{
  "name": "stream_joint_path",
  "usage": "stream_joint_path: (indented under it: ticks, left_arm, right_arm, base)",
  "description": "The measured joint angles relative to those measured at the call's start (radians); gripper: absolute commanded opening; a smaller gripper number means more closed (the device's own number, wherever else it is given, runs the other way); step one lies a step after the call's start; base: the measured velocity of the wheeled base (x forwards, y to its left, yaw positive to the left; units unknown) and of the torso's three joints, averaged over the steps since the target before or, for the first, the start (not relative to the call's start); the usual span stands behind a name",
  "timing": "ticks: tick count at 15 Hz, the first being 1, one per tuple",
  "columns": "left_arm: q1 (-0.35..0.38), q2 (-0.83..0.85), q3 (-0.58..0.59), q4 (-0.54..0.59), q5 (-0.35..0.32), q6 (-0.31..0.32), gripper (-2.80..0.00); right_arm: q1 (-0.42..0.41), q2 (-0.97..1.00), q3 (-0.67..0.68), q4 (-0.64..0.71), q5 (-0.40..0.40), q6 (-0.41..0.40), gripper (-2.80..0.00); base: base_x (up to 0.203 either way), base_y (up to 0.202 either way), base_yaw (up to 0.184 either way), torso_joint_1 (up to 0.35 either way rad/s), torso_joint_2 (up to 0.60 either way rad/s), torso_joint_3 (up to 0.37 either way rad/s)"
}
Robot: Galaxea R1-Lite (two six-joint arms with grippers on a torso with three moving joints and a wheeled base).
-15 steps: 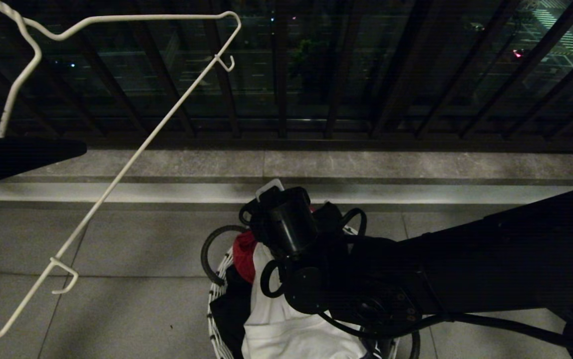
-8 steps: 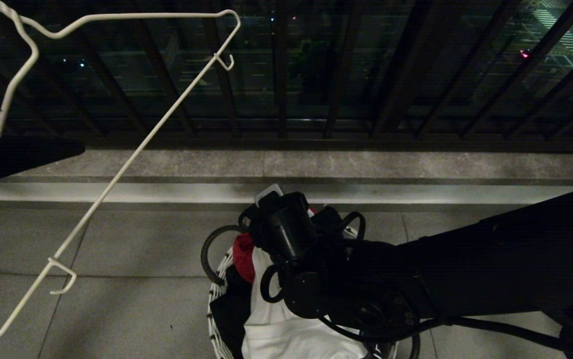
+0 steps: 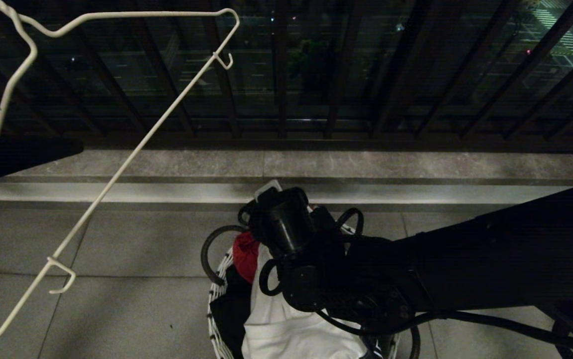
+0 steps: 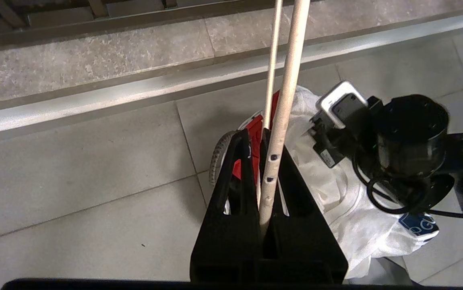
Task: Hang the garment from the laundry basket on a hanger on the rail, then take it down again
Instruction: Pick up clothes from the basket
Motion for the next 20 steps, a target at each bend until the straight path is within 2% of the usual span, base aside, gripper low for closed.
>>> stream_joint_path:
  ticks: [6,9,14,20]
  left_arm:
    - [-0.001,0.003,0.0,0.004,-0.006,0.0,-2.8]
    - [-0.009,0.016,0.0,0.009,-0.01,0.0,-2.8]
    - [-0.033,0.064,0.002,0.047,-0.009,-0.002,-2.8]
    - [-0.034,0.099,-0.002,0.048,-0.004,-0.003,-2.8]
  right_arm:
    - [0.007,-0.053,-0.051,-0.013,0.007,0.005,-2.8]
    - [0.026,-0.108,-0.041,-0.107,0.04,0.007,-2.8]
    - [0.06,-0.198,0.106,-0.266,0.087,0.005,-2.8]
    - [0.105,-0.243,0.329,-0.26,0.126,-0.001,-2.8]
  base:
    - [0.0,0.0,0.0,0.0,0.0,0.0]
    - [0.0,0.0,0.0,0.0,0.0,0.0]
    - [0.0,0.0,0.0,0.0,0.0,0.0]
    - [0.0,0.0,0.0,0.0,0.0,0.0]
